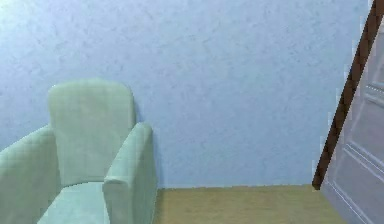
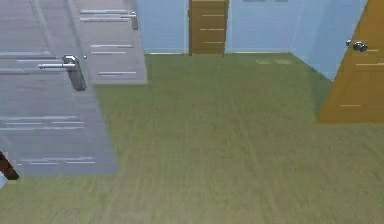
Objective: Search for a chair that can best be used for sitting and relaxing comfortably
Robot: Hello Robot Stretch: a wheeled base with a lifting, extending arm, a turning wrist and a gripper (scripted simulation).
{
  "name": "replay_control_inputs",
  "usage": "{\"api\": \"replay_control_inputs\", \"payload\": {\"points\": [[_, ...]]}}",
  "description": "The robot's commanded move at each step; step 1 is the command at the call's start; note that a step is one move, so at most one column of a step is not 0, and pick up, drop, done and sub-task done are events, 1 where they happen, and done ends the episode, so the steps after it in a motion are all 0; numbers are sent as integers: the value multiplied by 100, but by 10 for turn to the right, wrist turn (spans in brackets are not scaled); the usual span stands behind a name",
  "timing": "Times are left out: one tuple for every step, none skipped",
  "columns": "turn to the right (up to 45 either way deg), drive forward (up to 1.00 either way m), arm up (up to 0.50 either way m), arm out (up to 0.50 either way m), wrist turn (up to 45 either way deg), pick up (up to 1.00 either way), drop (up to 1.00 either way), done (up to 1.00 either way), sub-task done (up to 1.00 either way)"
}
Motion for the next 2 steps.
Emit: {"api": "replay_control_inputs", "payload": {"points": [[-300, 0, 0, 0, 0, 0, 0, 0, 0], [0, 0, 0, 0, 0, 0, 0, 100, 0]]}}
